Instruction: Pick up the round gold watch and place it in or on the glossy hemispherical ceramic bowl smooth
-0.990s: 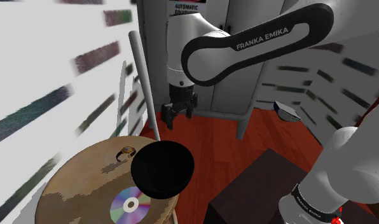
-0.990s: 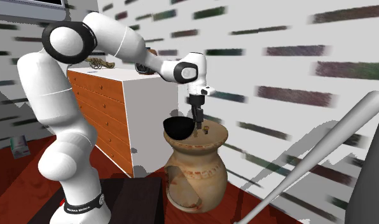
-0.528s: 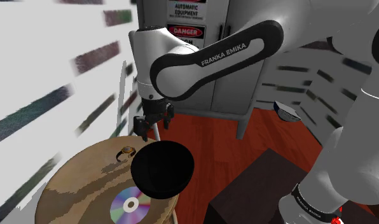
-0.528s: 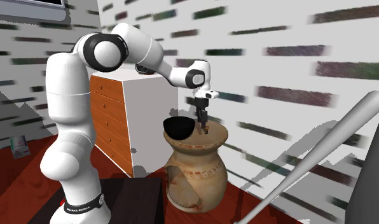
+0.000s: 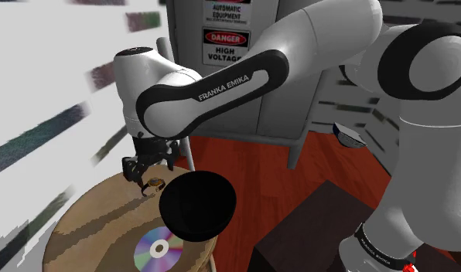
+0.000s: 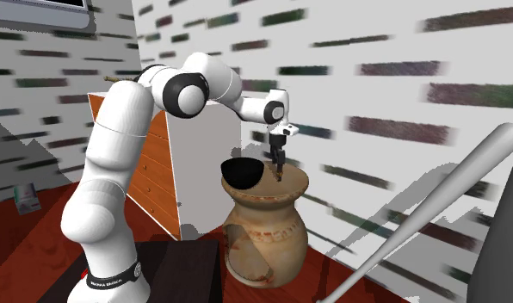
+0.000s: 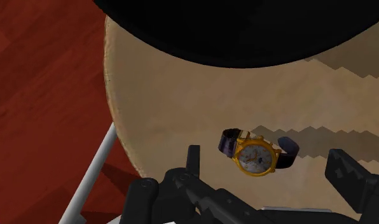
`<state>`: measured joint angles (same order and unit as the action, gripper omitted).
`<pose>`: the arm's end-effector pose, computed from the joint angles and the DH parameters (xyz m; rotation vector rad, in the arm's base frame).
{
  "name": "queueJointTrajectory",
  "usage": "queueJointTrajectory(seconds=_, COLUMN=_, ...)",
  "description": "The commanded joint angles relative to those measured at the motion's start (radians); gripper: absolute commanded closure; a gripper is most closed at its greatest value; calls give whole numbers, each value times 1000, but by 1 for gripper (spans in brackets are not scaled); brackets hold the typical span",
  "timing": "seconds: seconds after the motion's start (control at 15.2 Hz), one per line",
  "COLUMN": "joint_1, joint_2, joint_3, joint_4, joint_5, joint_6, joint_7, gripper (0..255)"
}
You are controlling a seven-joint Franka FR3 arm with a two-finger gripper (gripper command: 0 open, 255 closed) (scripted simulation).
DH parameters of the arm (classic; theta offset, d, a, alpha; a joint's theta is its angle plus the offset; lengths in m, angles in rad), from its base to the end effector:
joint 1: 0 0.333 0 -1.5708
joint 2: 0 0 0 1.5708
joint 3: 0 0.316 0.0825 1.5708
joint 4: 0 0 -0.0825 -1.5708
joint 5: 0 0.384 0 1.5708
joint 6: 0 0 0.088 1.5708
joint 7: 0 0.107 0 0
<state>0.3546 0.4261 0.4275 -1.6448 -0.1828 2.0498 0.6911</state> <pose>0.5022 0.4392 0.3873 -3.1137 -0.2158 -0.0143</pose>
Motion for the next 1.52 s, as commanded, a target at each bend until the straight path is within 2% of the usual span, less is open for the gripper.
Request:
queueJointTrajectory(seconds=0.0, joint_1=25, joint_2=59, joint_3=-6, joint_4=71, joint_5=-20, joint_6=-15, joint_7=16, gripper=0)
queueJointTrajectory(seconds=0.46, joint_1=31, joint_2=101, joint_3=-18, joint_4=30, joint_5=-40, joint_6=66, joint_7=29, gripper=0)
queueJointTrajectory(seconds=0.99, joint_1=31, joint_2=101, joint_3=-18, joint_4=30, joint_5=-40, joint_6=65, joint_7=29, gripper=0)
queueJointTrajectory(seconds=1.06, joint_1=31, joint_2=101, joint_3=-18, joint_4=30, joint_5=-40, joint_6=65, joint_7=29, gripper=255)
queueJointTrajectory(seconds=1.45, joint_1=31, joint_2=101, joint_3=-18, joint_4=30, joint_5=-40, joint_6=65, joint_7=29, gripper=255)
